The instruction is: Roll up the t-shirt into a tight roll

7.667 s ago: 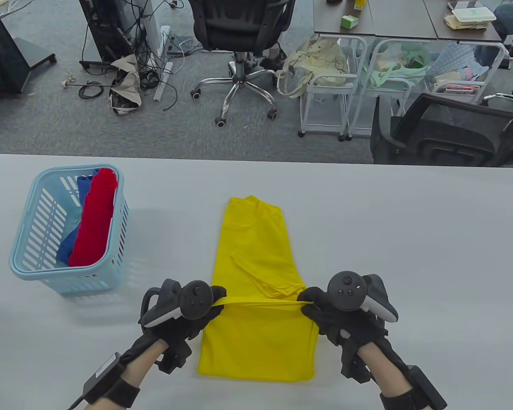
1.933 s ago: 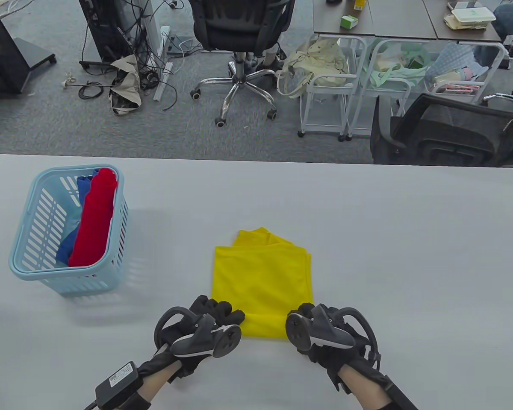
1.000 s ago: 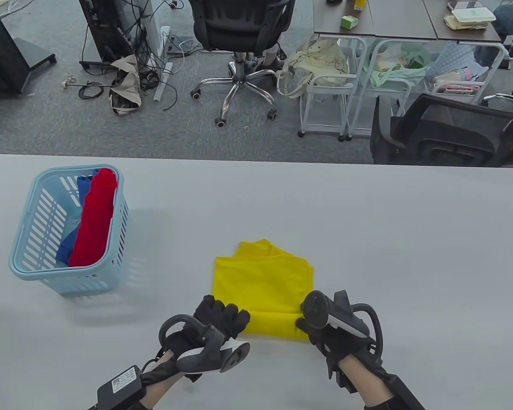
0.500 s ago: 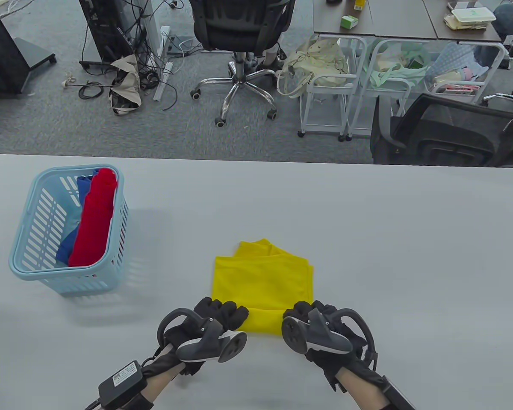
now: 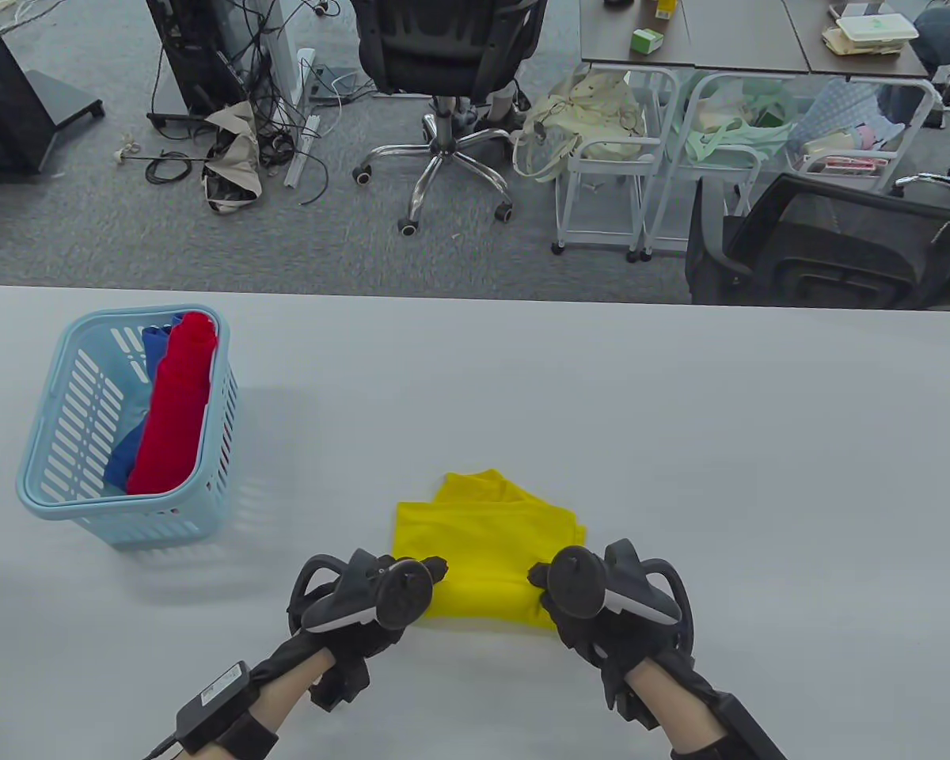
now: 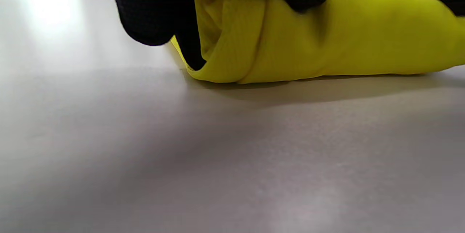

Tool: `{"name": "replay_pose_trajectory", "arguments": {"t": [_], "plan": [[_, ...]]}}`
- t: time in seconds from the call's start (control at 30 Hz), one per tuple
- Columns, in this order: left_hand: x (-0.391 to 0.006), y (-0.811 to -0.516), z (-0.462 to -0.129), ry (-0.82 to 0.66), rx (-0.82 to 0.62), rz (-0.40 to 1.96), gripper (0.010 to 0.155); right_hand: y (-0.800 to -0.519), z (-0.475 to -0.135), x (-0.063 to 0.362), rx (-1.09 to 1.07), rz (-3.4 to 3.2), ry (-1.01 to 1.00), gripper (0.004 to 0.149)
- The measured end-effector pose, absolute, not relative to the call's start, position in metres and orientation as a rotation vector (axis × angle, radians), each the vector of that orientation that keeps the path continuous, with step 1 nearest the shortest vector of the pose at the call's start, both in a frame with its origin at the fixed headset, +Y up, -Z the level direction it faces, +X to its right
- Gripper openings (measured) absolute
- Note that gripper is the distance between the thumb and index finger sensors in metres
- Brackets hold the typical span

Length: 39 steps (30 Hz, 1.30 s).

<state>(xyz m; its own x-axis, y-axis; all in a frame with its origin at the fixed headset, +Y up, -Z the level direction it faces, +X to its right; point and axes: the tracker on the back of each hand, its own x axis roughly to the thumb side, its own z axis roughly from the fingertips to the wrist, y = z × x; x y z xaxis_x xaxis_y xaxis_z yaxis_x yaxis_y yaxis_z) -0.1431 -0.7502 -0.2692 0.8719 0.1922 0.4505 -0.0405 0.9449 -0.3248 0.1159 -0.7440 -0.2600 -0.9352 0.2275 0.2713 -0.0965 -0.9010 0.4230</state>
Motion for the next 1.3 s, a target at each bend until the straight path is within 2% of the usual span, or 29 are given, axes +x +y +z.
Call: {"name": "replay_pose_trajectory", "arguments": {"t": [0.07,0.13,0.27,0.43,0.5,0.63,0.7,0.77,0.87,0.9,1.03,1.1,1.17,1.3], "plan": [[-0.143,-0.749,-0.27,-0.485,-0.302,0.119,0.053,-0.747,-0.262,0.116,0.413,2.936,0.618,0.052],[-0.141,-0.747,-0.266,-0.474,-0.214,0.006,0.056,-0.749,-0.265,0.117,0.345,2.994,0.599,0.056],[-0.127,-0.743,-0.245,-0.551,-0.058,-0.213,0.068,-0.754,-0.269,0.118,0.197,3.056,0.56,0.061],[-0.11,-0.757,-0.238,-0.595,-0.006,-0.413,0.069,-0.749,-0.268,0.116,0.093,3.218,0.435,0.061],[-0.109,-0.76,-0.24,-0.586,0.018,-0.43,0.067,-0.744,-0.266,0.115,0.158,3.184,0.424,0.058],[-0.116,-0.758,-0.249,-0.574,-0.046,-0.329,0.062,-0.73,-0.254,0.106,0.402,3.171,0.31,0.055],[-0.123,-0.754,-0.256,-0.559,-0.09,-0.23,0.057,-0.73,-0.25,0.102,0.556,3.091,0.374,0.051],[-0.131,-0.752,-0.264,-0.529,-0.184,-0.074,0.054,-0.74,-0.248,0.097,0.714,2.99,0.536,0.065],[-0.144,-0.751,-0.272,-0.484,-0.308,0.132,0.052,-0.749,-0.246,0.091,0.704,3.106,0.538,0.075],[-0.146,-0.751,-0.272,-0.476,-0.334,0.172,0.052,-0.748,-0.246,0.09,0.709,3.119,0.52,0.072],[-0.142,-0.753,-0.264,-0.508,-0.296,0.076,0.055,-0.749,-0.249,0.091,0.685,3.069,0.558,0.062],[-0.136,-0.757,-0.257,-0.532,-0.289,-0.036,0.066,-0.748,-0.254,0.094,0.678,3.007,0.59,0.058],[-0.131,-0.76,-0.252,-0.555,-0.233,-0.155,0.071,-0.749,-0.256,0.097,0.661,2.91,0.649,0.056],[-0.123,-0.758,-0.25,-0.571,-0.121,-0.279,0.065,-0.75,-0.257,0.101,0.642,2.829,0.68,0.056]]}}
